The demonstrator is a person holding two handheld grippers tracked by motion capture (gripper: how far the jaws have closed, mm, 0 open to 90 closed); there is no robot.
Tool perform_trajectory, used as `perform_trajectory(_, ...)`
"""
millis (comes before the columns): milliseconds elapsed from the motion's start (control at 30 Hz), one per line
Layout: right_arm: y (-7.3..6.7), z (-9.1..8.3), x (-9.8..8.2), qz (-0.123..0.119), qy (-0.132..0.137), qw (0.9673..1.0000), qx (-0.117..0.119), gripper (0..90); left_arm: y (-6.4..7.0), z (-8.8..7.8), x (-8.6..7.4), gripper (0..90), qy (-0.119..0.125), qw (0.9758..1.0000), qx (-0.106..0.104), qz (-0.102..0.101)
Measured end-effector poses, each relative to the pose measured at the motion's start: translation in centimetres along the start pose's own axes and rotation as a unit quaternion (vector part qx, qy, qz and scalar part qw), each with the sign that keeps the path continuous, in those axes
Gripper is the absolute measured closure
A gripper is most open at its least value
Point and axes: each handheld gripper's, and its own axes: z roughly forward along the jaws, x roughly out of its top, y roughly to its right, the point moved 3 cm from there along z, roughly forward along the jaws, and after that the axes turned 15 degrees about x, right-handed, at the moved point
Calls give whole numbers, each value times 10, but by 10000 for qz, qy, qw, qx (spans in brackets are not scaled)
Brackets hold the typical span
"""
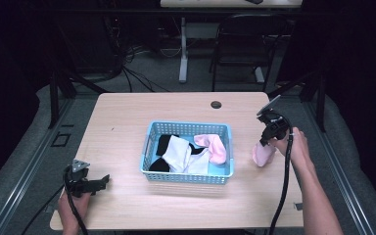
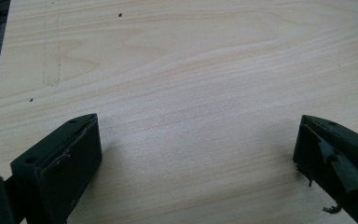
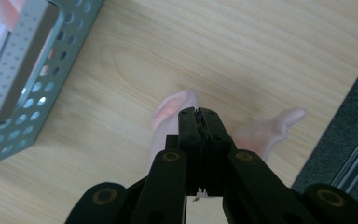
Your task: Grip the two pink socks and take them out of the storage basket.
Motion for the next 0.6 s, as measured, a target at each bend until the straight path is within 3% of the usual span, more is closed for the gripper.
perform_trajectory(33, 3, 10, -1, 25, -4, 10000, 66, 887, 0, 0, 0, 9, 1, 10000, 0, -2)
perform_trajectory(167, 8, 23, -2, 54, 3, 9999, 104, 882, 0, 0, 0, 9, 1, 10000, 1, 4)
perform_trajectory(333, 10, 29, -2, 82, 38, 9997, 217, 797, 0, 0, 0, 9, 1, 10000, 2, 0)
perform_trajectory(400, 7, 22, 0, -50, 269, 9994, 207, 685, 0, 0, 0, 9, 0, 10000, 0, 0)
perform_trajectory(500, 3, 13, 0, -168, 273, 9992, 246, 539, 0, 0, 0, 9, 1, 10000, 1, -2)
perform_trajectory(567, -1, 8, 0, -158, 516, 9981, 292, 438, 0, 0, 0, 9, 3, 10000, 2, -4)
perform_trajectory(600, -3, 3, 0, -210, 478, 9981, 313, 408, 0, 0, 0, 9, 1, 10000, 1, -1)
